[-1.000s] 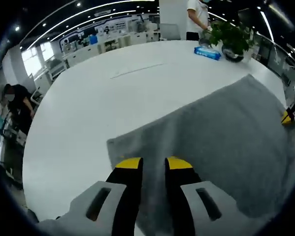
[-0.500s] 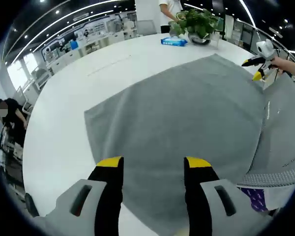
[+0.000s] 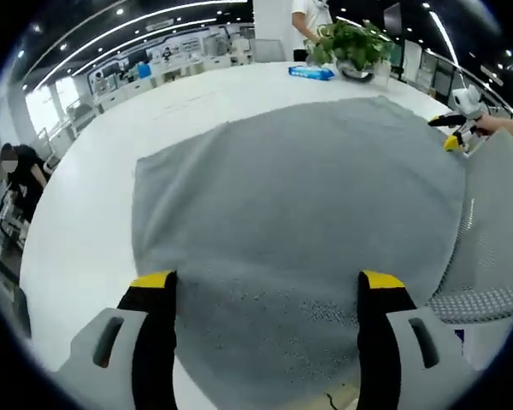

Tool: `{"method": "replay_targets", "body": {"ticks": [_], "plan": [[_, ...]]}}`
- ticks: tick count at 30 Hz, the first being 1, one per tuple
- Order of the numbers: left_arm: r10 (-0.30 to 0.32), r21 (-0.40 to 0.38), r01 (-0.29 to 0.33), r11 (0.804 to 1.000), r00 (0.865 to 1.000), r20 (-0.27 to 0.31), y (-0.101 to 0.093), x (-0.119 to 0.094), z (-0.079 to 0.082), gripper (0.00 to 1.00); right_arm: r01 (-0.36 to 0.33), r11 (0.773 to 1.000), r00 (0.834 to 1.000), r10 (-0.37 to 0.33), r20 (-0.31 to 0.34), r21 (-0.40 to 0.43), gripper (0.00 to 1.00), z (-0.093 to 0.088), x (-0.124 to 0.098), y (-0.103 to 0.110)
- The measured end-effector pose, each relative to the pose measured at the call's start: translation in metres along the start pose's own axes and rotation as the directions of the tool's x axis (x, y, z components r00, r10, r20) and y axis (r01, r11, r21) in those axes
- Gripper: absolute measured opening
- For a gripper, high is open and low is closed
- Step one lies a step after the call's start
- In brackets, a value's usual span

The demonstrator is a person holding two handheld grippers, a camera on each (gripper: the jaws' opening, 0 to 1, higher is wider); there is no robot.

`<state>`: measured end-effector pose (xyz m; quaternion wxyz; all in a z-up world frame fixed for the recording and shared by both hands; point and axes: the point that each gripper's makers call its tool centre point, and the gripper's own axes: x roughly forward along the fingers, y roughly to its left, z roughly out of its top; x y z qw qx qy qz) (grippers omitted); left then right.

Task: Open the folded towel by lifting each exposed corner and separating the folded layers until the towel lies flat within the target outline without major curled edges

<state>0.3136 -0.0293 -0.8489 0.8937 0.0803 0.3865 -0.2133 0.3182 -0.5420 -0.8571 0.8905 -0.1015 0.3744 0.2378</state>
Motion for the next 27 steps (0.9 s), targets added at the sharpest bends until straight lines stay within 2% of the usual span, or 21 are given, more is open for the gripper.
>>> {"method": "replay_targets", "body": {"ticks": [1,7,11,27], "plan": [[-0.008,0.041,0.007,0.999,1.0,0.018,0.001,0.0,0.002,0.92,0.0,1.0,1.0,0.0,0.0,0.0,1.0,0.0,0.0,0.0],[-0.028,0.063,0.028,0.998,1.0,-0.013,0.004,0.005,0.005,0.96,-0.011,1.0,0.999,0.01,-0.042,-0.006,1.0,0.001,0.004,-0.003],[-0.041,0.08,0.043,0.996,0.999,-0.023,0.009,0.009,0.008,0.97,-0.011,1.0,0.999,0.01,-0.043,-0.005,1.0,0.004,0.008,-0.007],[-0.034,0.07,0.036,0.997,0.999,-0.021,0.036,0.038,0.039,0.97,-0.015,1.0,0.997,0.015,-0.073,-0.007,1.0,0.036,0.04,-0.029]]}}
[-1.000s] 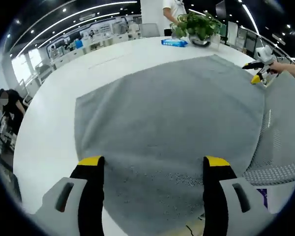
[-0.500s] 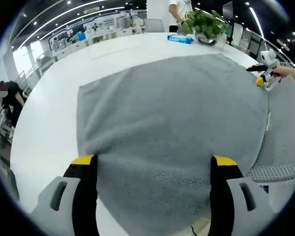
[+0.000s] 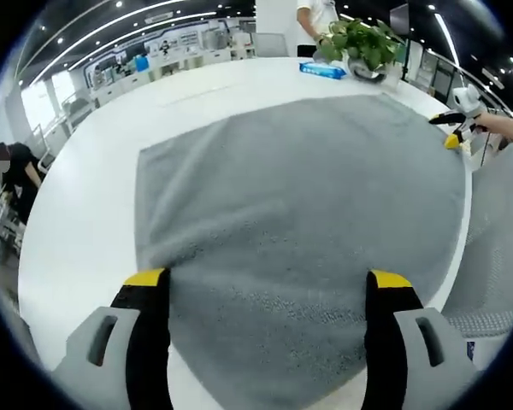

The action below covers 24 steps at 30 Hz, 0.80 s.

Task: Open the folded towel by lifting each exposed corner and separating the folded layers until the towel lies flat within the target outline without major curled edges

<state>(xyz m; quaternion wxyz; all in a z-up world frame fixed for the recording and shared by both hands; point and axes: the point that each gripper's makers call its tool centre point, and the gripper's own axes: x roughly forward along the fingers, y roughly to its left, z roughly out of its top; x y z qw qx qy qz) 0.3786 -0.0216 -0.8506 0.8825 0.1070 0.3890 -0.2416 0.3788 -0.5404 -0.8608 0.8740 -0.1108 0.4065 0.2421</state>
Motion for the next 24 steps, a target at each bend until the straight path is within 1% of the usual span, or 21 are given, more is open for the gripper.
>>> {"method": "replay_targets", "body": {"ticks": [4,14,24], "plan": [[0.002,-0.003,-0.002,1.0,1.0,0.008,0.006,0.006,0.006,0.97,0.0,1.0,1.0,0.0,0.003,0.001,1.0,0.008,0.007,-0.007],[0.011,-0.012,-0.011,1.0,1.0,0.001,0.021,0.023,0.025,0.96,0.005,1.0,1.0,-0.005,0.011,0.003,1.0,0.028,0.023,-0.022],[0.012,-0.014,-0.012,1.0,1.0,0.003,0.031,0.034,0.039,0.96,0.0,1.0,1.0,0.0,0.029,-0.005,1.0,0.043,0.036,-0.034]]}}
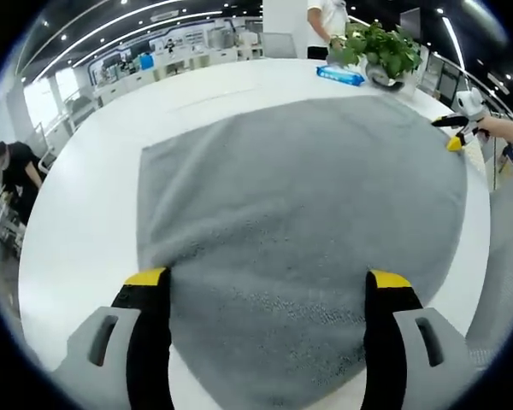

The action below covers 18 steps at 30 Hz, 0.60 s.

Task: Open the folded towel by lifting each exposed corner and separating the folded layers until the towel lies flat within the target outline without major curled edges

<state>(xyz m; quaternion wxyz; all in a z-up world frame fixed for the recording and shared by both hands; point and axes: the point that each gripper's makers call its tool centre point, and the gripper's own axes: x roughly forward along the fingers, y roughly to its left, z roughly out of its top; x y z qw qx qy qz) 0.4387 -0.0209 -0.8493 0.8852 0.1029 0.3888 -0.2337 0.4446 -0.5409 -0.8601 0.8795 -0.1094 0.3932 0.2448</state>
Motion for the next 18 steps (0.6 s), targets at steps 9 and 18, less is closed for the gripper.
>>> {"method": "replay_targets", "body": {"ticks": [9,18], "plan": [[-0.011,0.007,0.011,1.0,1.0,0.007,0.003,0.003,0.003,0.96,0.007,1.0,0.999,-0.007,0.04,0.007,1.0,0.003,0.002,0.001],[0.017,-0.097,0.0,0.995,0.985,0.174,-0.002,-0.024,0.027,0.99,0.044,0.997,0.982,-0.056,0.18,0.071,1.0,0.028,-0.028,0.007]]}}
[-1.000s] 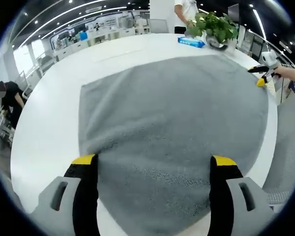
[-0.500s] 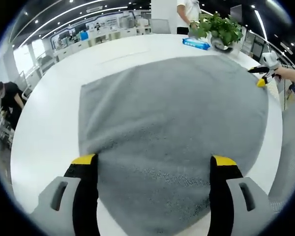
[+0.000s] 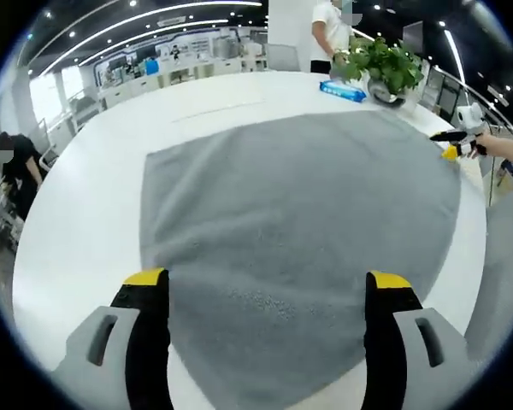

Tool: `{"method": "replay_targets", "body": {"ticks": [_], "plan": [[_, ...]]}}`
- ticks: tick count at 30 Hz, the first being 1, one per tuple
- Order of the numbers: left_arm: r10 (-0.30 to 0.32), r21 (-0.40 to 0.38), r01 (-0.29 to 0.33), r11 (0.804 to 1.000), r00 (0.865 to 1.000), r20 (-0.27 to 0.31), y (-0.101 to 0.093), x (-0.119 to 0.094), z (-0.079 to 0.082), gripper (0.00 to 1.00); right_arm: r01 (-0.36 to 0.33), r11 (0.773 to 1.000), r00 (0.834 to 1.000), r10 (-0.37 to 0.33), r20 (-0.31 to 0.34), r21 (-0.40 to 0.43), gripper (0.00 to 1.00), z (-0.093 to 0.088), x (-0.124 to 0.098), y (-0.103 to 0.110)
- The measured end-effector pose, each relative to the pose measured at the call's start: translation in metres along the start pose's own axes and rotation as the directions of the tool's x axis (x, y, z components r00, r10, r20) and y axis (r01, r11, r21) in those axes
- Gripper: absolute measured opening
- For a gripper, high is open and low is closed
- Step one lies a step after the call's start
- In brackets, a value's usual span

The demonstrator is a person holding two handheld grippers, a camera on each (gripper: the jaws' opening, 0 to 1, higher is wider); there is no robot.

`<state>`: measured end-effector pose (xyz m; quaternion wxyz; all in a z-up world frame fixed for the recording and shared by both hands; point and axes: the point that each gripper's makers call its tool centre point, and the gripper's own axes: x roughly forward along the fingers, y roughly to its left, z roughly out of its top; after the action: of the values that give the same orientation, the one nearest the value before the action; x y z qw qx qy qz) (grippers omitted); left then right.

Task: Open the folded towel by lifting each exposed corner and separating the folded layers until the towel lies flat within the target outline without major curled edges

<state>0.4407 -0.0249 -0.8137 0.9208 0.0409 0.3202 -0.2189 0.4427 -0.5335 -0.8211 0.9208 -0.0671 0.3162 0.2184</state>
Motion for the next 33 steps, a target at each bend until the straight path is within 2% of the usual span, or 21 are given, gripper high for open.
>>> {"method": "replay_targets", "body": {"ticks": [3,4,7,8,9,10,11,12,16,18,20,21,22,24,25,26,27,29,30,31,33], "plan": [[0.067,0.02,-0.07,0.997,0.988,0.138,-0.003,-0.029,0.027,0.99,0.026,1.0,0.996,-0.024,0.082,-0.015,1.0,0.016,-0.025,0.009],[0.075,0.031,-0.081,0.996,0.985,0.153,-0.004,-0.033,0.03,0.99,0.032,0.999,0.995,-0.031,0.091,-0.015,1.0,0.018,-0.03,0.01],[0.125,0.056,-0.145,0.988,0.955,0.268,-0.023,-0.065,0.05,0.99,0.06,0.998,0.98,-0.055,0.193,-0.023,1.0,0.033,-0.063,0.025],[0.141,0.047,-0.163,0.985,0.939,0.312,-0.032,-0.077,0.056,0.99,0.076,0.997,0.975,-0.07,0.21,-0.025,1.0,0.035,-0.07,0.028],[0.14,0.047,-0.165,0.985,0.934,0.329,-0.036,-0.08,0.058,0.99,0.092,0.995,0.967,-0.082,0.241,-0.032,1.0,0.038,-0.083,0.033],[0.141,0.053,-0.172,0.984,0.919,0.367,-0.047,-0.09,0.063,0.99,0.1,0.994,0.96,-0.088,0.267,-0.033,1.0,0.041,-0.091,0.037],[0.149,0.056,-0.184,0.981,0.913,0.379,-0.053,-0.096,0.064,0.99,0.101,0.994,0.952,-0.086,0.294,-0.034,1.0,0.043,-0.099,0.042],[0.155,0.066,-0.194,0.979,0.911,0.381,-0.059,-0.1,0.062,0.99,0.119,0.992,0.937,-0.104,0.334,-0.027,1.0,0.048,-0.111,0.047],[0.192,0.067,-0.249,0.966,0.869,0.457,-0.085,-0.119,0.063,0.99,0.184,0.98,0.899,-0.139,0.416,-0.071,1.0,0.055,-0.141,0.066],[0.21,0.04,-0.263,0.964,0.845,0.492,-0.095,-0.126,0.064,0.99,0.198,0.977,0.883,-0.143,0.448,-0.079,1.0,0.058,-0.15,0.077],[0.229,-0.003,-0.272,0.962,0.805,0.547,-0.102,-0.131,0.067,0.98,0.208,0.975,0.854,-0.142,0.5,-0.078,1.0,0.064,-0.155,0.087],[0.239,-0.025,-0.272,0.962,0.796,0.556,-0.103,-0.131,0.066,0.97,0.204,0.977,0.854,-0.145,0.499,-0.065,1.0,0.063,-0.154,0.091],[0.253,-0.08,-0.253,0.964,0.784,0.567,-0.104,-0.13,0.065,0.96,0.199,0.979,0.85,-0.144,0.506,-0.054,1.0,0.063,-0.152,0.095],[0.265,-0.138,-0.228,0.964,0.769,0.582,-0.107,-0.129,0.065,0.95,0.179,0.983,0.853,-0.14,0.503,-0.029,1.0,0.06,-0.146,0.101],[0.264,-0.14,-0.225,0.964,0.767,0.585,-0.109,-0.126,0.064,0.95,0.172,0.984,0.866,-0.13,0.483,-0.043,1.0,0.056,-0.138,0.107],[0.262,-0.132,-0.228,0.965,0.771,0.58,-0.112,-0.122,0.062,0.95,0.17,0.983,0.874,-0.12,0.47,-0.065,1.0,0.054,-0.136,0.108],[0.259,-0.124,-0.23,0.965,0.773,0.579,-0.114,-0.118,0.06,0.94,0.199,0.97,0.889,-0.117,0.443,-0.143,1.0,0.051,-0.133,0.108],[0.251,-0.116,-0.225,0.967,0.782,0.57,-0.119,-0.111,0.056,0.93,0.24,0.953,0.891,-0.14,0.432,-0.186,1.0,0.048,-0.132,0.102],[0.188,-0.085,-0.169,0.982,0.827,0.529,-0.13,-0.104,0.051,0.91,0.227,0.96,0.886,-0.132,0.445,-0.167,1.0,0.05,-0.133,0.103],[0.179,-0.074,-0.165,0.983,0.831,0.526,-0.132,-0.105,0.053,0.89,0.203,0.969,0.881,-0.118,0.459,-0.14,1.0,0.051,-0.133,0.104],[0.162,-0.052,-0.161,0.986,0.801,0.577,-0.137,-0.11,0.066,0.86,0.188,0.975,0.874,-0.112,0.472,-0.116,1.0,0.053,-0.134,0.103]]}}
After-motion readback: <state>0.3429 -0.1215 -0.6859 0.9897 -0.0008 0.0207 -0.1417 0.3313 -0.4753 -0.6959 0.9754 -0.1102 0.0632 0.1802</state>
